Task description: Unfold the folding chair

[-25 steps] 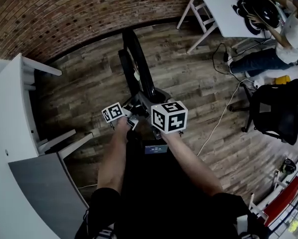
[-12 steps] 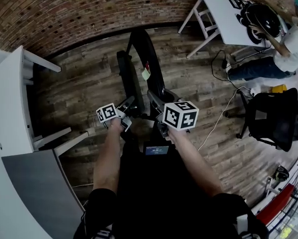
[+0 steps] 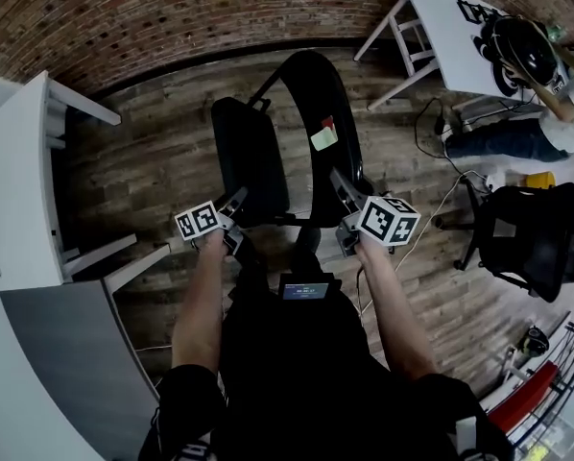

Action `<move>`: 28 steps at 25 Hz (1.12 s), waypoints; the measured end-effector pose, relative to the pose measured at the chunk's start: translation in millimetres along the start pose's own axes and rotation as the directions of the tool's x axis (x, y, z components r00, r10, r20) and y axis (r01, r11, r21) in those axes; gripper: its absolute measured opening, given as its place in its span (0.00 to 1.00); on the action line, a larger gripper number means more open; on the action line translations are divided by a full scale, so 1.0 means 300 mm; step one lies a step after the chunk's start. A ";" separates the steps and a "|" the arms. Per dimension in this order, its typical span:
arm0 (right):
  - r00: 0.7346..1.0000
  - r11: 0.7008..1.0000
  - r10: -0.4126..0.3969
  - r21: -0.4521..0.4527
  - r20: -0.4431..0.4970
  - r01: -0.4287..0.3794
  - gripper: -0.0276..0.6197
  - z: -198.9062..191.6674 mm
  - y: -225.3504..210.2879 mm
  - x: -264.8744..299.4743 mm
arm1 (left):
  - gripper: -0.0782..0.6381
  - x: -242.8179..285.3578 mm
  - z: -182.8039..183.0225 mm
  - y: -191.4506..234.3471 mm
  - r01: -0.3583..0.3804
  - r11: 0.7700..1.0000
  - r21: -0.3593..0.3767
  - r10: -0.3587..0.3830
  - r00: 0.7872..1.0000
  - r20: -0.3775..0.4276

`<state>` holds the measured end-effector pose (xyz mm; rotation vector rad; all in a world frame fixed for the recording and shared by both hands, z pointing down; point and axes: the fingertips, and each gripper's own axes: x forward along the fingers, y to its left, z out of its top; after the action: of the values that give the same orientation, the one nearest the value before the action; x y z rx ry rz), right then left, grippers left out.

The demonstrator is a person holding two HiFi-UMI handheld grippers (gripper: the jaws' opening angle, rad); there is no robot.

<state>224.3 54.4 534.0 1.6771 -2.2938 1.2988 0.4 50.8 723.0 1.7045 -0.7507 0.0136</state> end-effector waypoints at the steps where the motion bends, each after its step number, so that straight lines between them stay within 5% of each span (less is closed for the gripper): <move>1: 1.000 1.000 0.001 0.003 0.003 -0.001 0.21 -0.001 -0.020 -0.002 | 0.38 -0.010 0.001 0.023 -0.036 0.999 0.015 0.036 0.999 -0.002; 5: 1.000 1.000 -0.012 0.007 0.017 0.012 0.19 -0.003 -0.104 -0.009 | 0.42 -0.035 0.005 0.104 -0.135 0.990 0.040 0.135 0.991 0.002; 16: 0.999 0.999 -0.001 0.043 0.038 -0.001 0.16 -0.023 -0.220 0.005 | 0.42 -0.091 0.037 0.287 -0.258 0.966 0.034 0.257 0.966 0.027; 28: 0.994 0.987 -0.001 0.162 0.111 -0.017 0.15 -0.110 -0.382 -0.009 | 0.44 -0.147 0.118 0.461 -0.257 0.963 0.074 0.259 0.966 -0.011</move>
<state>302.4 67.9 623.3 1.8349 -2.3127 1.4684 -114.4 29.3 816.0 1.6610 -0.9630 0.2413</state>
